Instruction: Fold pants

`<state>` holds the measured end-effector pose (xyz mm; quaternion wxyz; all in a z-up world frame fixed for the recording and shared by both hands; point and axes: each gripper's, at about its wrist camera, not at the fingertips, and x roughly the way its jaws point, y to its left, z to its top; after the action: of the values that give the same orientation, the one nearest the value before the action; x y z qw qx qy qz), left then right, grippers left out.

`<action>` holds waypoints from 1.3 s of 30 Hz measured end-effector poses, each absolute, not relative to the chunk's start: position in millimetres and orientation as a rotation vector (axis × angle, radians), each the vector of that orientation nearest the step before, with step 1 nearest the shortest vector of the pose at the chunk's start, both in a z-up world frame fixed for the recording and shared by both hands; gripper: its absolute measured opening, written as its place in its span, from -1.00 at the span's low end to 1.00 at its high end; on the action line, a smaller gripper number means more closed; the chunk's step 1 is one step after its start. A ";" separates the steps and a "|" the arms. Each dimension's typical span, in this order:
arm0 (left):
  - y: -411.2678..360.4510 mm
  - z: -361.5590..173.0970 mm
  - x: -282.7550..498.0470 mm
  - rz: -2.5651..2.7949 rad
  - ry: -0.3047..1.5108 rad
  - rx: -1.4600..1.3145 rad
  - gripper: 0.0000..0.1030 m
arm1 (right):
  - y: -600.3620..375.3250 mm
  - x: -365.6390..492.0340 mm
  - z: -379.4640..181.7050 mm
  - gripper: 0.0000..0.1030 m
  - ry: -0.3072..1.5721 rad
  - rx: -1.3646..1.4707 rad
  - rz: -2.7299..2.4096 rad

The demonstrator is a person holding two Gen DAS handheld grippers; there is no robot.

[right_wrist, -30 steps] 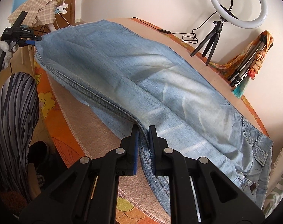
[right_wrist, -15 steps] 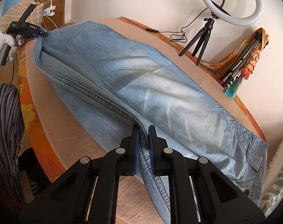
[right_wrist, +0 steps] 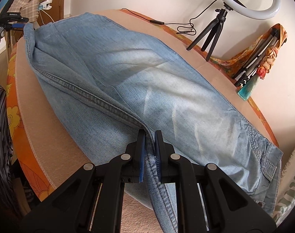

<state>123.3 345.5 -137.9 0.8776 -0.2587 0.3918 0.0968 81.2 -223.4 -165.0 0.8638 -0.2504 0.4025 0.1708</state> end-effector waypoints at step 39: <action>336.2 -145.6 117.9 -0.020 0.774 -0.663 -0.89 | -221.1 27.2 -141.8 -0.80 0.769 -0.507 0.347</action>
<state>117.9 336.2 -145.6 0.8729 -0.3173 0.3705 -0.0096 27.2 -221.1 -141.8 0.8814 -0.2432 0.3692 0.1666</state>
